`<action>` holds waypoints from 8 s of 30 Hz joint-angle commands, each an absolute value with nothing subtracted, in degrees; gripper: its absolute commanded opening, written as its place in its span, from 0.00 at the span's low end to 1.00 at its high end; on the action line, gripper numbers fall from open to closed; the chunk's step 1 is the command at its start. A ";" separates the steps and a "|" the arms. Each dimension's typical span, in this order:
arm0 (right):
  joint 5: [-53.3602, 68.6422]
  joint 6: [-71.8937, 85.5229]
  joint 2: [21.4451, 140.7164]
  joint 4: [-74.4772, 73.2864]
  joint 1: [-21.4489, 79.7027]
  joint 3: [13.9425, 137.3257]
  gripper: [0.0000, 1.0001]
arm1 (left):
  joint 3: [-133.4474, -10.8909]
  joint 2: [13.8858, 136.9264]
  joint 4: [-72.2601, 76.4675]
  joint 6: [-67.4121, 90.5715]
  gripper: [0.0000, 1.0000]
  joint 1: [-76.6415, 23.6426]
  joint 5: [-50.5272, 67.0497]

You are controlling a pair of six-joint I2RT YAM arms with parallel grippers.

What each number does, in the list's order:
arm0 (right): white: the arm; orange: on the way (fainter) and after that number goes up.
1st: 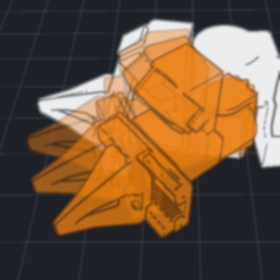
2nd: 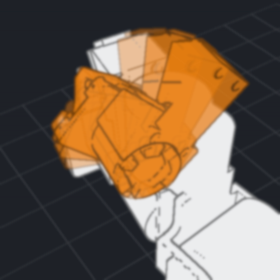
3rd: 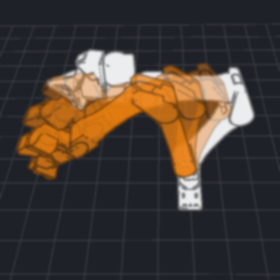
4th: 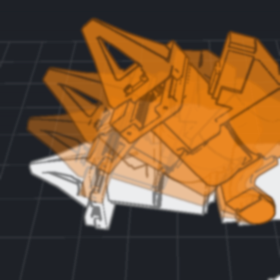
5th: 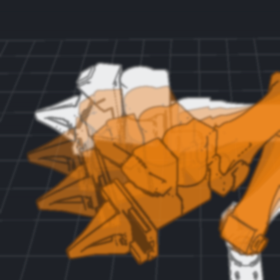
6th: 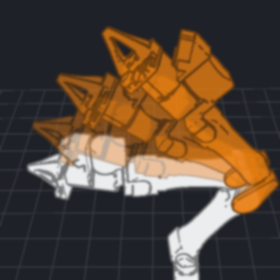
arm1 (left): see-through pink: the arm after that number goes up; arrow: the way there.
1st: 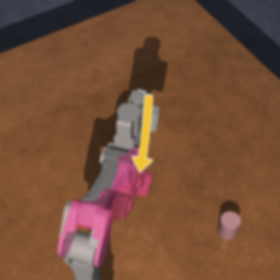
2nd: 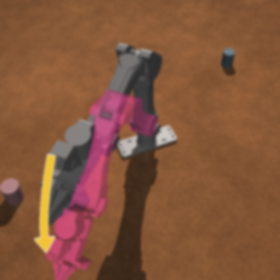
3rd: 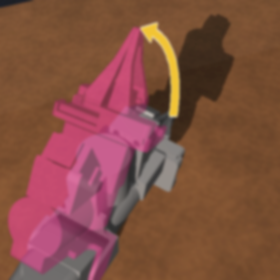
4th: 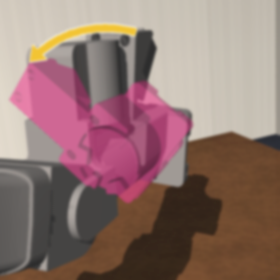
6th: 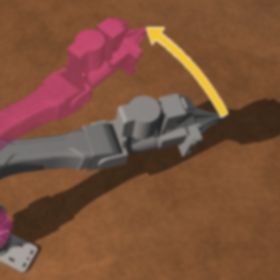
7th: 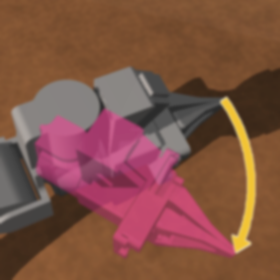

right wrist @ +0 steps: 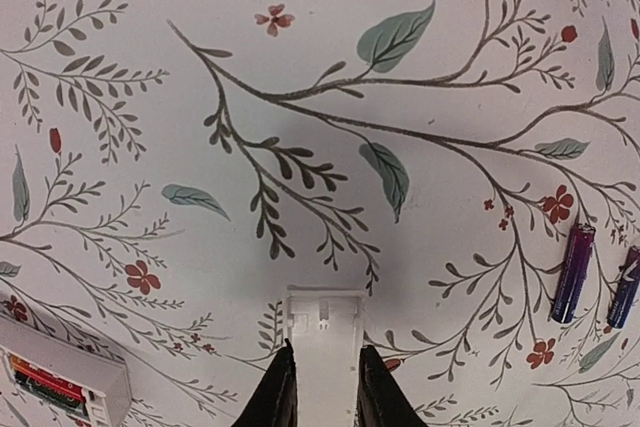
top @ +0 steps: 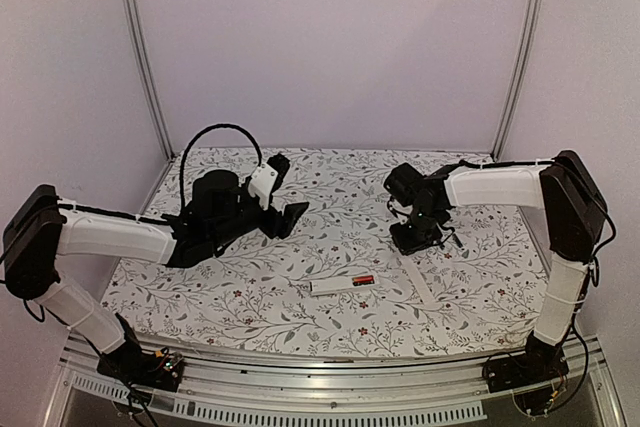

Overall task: Load the batteries into the remote control
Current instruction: Pick up the battery cover at the center of the board, then pass from the right arm to the left, then pass from the left arm to the right, then pass from the right arm to the left

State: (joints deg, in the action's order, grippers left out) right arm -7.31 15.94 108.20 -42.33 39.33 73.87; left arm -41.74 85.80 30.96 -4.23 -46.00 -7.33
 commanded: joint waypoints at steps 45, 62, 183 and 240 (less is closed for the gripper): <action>-6.84 14.71 108.60 -37.40 39.55 72.07 0.00 | -42.43 84.98 30.24 -3.92 0.81 -45.74 -6.77; -8.70 15.58 101.22 -35.80 39.55 73.78 0.00 | -42.08 86.50 33.01 3.56 0.79 -46.02 -0.69; 24.92 3.60 79.46 3.80 43.95 65.34 0.00 | -50.28 95.50 53.90 -1.74 0.67 -56.00 7.04; 21.31 3.66 72.85 7.97 42.47 63.60 0.64 | -55.63 101.23 58.25 -1.88 0.21 -59.30 -1.16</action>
State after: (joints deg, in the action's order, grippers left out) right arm 6.83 13.28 78.02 6.90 43.79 62.43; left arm -59.07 105.30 49.91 -1.96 -58.98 -8.43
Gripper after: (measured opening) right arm 0.577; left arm 0.282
